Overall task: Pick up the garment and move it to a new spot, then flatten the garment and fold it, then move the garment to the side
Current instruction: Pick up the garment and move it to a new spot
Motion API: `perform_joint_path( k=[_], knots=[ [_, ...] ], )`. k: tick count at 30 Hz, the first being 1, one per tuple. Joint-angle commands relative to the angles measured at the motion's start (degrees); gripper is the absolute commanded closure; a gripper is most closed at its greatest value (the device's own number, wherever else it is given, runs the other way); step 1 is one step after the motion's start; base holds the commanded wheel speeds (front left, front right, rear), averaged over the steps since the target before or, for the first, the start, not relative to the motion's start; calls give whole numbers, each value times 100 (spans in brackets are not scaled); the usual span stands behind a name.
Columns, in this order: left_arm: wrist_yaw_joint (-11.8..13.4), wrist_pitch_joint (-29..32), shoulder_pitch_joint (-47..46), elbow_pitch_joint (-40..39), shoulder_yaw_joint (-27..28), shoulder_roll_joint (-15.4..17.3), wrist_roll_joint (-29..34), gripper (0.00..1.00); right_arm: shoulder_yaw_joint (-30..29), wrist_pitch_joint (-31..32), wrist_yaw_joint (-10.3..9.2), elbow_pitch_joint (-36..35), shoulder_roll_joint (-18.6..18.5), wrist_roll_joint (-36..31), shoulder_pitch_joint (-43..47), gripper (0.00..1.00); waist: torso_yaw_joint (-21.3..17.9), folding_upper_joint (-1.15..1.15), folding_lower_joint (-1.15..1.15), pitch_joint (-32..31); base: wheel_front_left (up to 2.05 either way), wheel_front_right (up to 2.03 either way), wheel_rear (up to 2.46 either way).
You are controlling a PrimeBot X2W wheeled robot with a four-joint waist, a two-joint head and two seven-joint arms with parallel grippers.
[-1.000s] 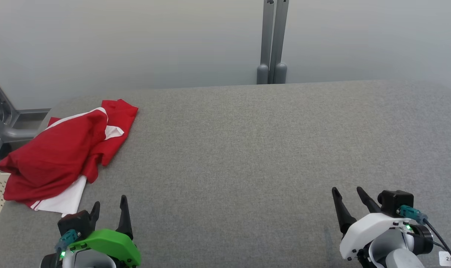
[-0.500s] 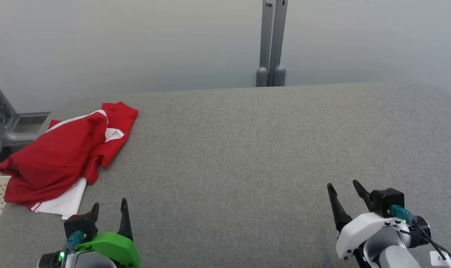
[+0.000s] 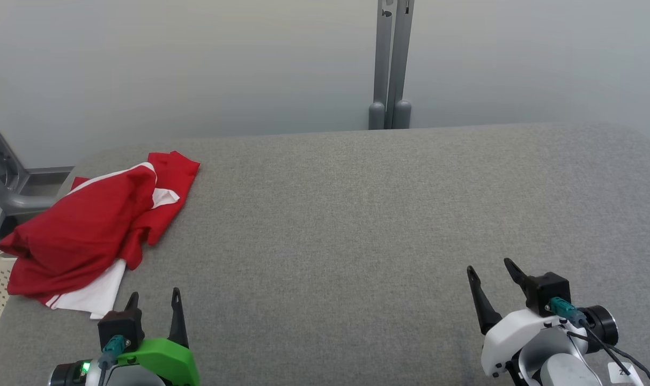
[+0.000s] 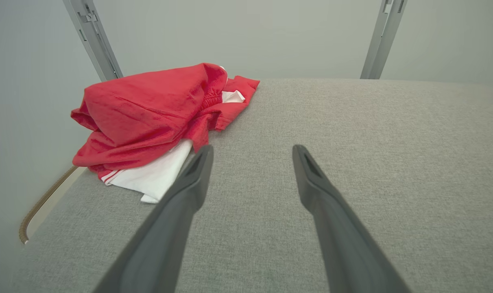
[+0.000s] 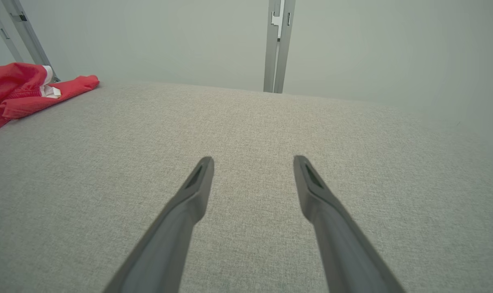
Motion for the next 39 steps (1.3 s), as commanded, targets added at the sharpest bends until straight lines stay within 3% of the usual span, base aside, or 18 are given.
perform_joint_path(
  k=[1,18,24,34,39],
  knots=[
    [39,-28,36,22,-16,46,80,0,20,-53,0,31,-23,-120,-90,0,-4,0,0,-9,0,0,0],
    [65,-24,37,23,-51,51,-84,0,6,-105,0,7,-20,-85,-38,0,140,0,0,9,0,0,0],
    [21,14,110,43,-96,85,-122,0,44,-172,0,-21,-19,-38,56,0,567,0,0,4,0,0,0],
    [63,183,203,-127,-174,291,-45,0,98,-347,0,8,-20,202,189,0,1603,0,0,-25,0,0,0],
    [68,267,287,-254,-170,389,-82,0,118,-411,0,19,-22,301,232,0,1894,0,0,-4,0,0,0]
  ],
)
